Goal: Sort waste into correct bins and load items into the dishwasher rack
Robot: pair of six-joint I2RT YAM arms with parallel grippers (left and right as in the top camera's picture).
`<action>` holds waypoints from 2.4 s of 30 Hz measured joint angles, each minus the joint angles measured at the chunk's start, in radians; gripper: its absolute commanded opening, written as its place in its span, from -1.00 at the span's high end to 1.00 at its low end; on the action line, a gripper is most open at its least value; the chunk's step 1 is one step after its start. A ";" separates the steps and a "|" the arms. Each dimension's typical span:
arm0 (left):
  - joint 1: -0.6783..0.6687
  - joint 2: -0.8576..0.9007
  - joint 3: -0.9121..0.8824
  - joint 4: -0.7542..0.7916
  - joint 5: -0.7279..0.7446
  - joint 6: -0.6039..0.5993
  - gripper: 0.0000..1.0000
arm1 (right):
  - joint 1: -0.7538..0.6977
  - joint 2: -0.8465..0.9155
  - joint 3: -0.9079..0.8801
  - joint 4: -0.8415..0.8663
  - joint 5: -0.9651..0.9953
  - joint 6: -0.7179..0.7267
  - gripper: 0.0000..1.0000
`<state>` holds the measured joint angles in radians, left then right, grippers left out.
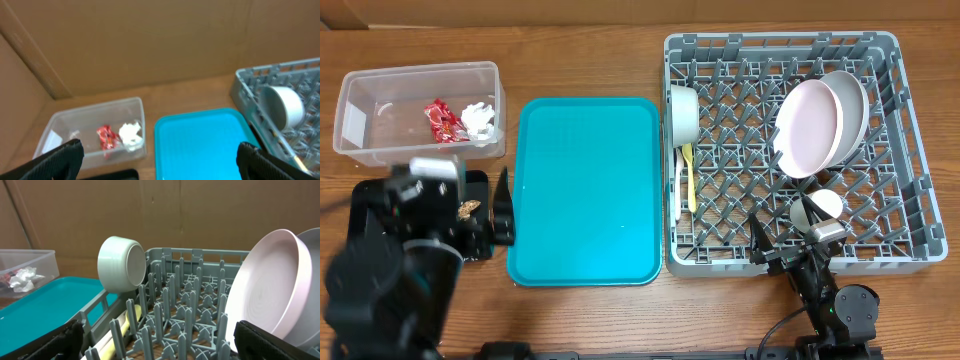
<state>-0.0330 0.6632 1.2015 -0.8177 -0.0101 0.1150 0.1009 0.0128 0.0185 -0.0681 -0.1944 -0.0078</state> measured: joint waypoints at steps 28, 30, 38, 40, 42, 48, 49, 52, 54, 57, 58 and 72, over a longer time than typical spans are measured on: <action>0.000 -0.647 -1.175 0.930 -0.066 0.020 -1.00 | 0.000 0.000 0.000 0.000 0.000 0.001 -1.00; 0.000 -0.647 -1.191 0.901 -0.070 0.020 -1.00 | 0.000 0.000 0.000 0.000 0.000 0.001 -1.00; 0.000 -0.648 -1.193 0.759 -0.085 0.020 -1.00 | 0.000 0.000 0.000 0.000 0.000 0.001 -1.00; 0.000 -0.648 -1.193 0.750 -0.085 0.020 -1.00 | 0.000 0.000 0.000 0.000 0.000 0.001 -1.00; 0.000 -0.648 -1.193 0.749 -0.085 0.020 -1.00 | 0.000 0.000 0.000 0.000 0.000 0.001 -1.00; 0.000 -0.648 -1.193 0.750 -0.085 0.020 -1.00 | 0.000 0.000 0.000 0.000 0.000 0.001 -1.00; 0.000 -0.648 -1.193 0.750 -0.085 0.020 -1.00 | 0.000 0.000 0.000 0.000 0.000 0.001 -1.00; 0.000 -0.648 -1.193 0.750 -0.085 0.020 -1.00 | 0.000 0.000 0.000 0.000 0.000 0.001 -1.00; 0.000 -0.648 -1.193 0.750 -0.085 0.020 -1.00 | 0.000 0.000 0.000 0.000 0.000 0.002 -1.00; 0.000 -0.648 -1.193 0.750 -0.085 0.020 -1.00 | 0.000 0.000 0.000 0.000 0.000 0.001 -1.00; 0.000 -0.648 -1.193 0.750 -0.085 0.020 -1.00 | 0.000 0.000 0.000 0.000 0.000 0.001 -1.00; 0.000 -0.648 -1.193 0.750 -0.085 0.020 -1.00 | 0.000 0.000 0.000 0.000 0.000 0.001 -1.00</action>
<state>-0.0330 0.0151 0.0082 -0.0681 -0.0952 0.1349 0.1009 0.0128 0.0185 -0.0685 -0.1944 -0.0067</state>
